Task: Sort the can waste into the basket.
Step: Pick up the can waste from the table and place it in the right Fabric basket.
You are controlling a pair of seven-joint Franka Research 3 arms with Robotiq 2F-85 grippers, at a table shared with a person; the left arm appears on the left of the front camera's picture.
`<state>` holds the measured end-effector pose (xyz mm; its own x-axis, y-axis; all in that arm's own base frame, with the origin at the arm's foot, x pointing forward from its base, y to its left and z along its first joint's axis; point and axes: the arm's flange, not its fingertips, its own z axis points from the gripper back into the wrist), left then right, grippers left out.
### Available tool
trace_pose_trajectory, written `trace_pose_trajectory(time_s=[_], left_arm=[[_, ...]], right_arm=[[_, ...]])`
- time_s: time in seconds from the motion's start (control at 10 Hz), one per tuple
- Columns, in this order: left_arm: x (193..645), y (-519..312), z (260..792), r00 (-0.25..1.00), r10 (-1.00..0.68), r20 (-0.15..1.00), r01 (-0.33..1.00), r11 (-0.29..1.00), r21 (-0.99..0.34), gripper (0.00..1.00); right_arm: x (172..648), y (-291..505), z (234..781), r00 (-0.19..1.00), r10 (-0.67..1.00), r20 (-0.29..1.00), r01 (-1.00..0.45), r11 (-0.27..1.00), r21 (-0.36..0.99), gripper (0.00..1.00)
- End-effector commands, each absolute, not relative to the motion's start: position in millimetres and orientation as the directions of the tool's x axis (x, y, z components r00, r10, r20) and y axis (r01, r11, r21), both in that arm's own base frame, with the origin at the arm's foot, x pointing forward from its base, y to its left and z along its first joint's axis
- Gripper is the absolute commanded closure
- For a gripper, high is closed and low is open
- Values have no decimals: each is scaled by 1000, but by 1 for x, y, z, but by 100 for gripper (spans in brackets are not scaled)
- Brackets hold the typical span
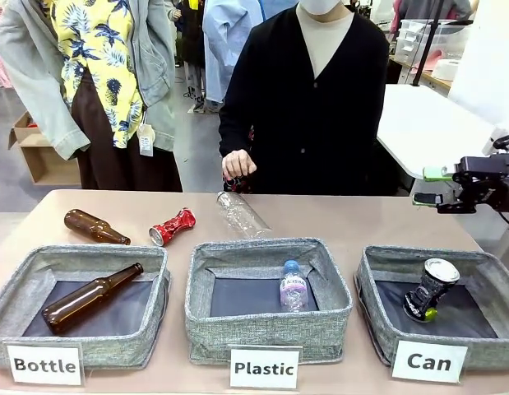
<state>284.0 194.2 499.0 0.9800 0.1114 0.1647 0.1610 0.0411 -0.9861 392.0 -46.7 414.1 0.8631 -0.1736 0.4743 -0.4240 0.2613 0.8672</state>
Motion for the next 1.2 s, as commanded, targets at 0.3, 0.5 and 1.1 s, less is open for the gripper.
trace_pose_trajectory(time_s=[0.3, 0.5, 1.1], left_arm=[[284, 193, 503, 978, 112, 178, 176, 22, -984, 0], [284, 193, 503, 978, 112, 178, 176, 22, -984, 0], [373, -31, 496, 917, -227, 328, 398, 587, -705, 0]], right_arm=[[386, -47, 411, 857, -157, 492, -444, 260, 857, 0], [386, -47, 411, 857, -157, 492, -444, 260, 857, 0], [386, -47, 411, 857, -157, 492, -444, 260, 857, 0]])
